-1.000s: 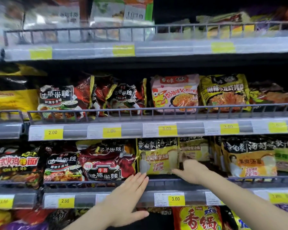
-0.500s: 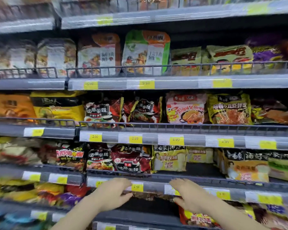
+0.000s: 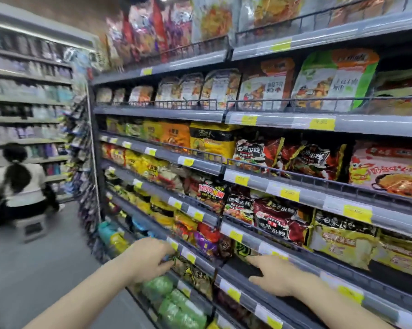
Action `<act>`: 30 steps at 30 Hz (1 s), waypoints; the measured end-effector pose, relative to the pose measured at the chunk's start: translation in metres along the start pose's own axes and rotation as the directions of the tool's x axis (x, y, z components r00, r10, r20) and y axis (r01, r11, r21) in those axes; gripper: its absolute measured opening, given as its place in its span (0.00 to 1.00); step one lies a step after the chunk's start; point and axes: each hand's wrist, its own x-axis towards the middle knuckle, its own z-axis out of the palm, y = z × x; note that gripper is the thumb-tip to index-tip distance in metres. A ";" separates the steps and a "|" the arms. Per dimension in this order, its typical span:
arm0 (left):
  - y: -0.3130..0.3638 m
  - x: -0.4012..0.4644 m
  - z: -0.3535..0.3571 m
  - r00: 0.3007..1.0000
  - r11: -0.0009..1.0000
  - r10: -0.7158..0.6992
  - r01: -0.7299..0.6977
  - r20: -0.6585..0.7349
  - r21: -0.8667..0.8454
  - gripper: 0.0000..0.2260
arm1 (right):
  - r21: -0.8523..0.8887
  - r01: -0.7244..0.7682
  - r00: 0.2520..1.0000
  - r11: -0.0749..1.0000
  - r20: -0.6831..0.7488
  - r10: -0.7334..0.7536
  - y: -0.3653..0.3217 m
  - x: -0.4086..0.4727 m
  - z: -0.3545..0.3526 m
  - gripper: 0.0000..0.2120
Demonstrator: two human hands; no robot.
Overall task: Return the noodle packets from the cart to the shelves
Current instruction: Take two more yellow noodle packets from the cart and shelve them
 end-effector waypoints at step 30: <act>-0.109 -0.557 -0.050 0.486 0.493 -0.870 0.842 0.085 0.220 0.16 | -0.071 0.755 0.655 0.652 0.124 -0.745 -0.529 0.060 0.081 0.27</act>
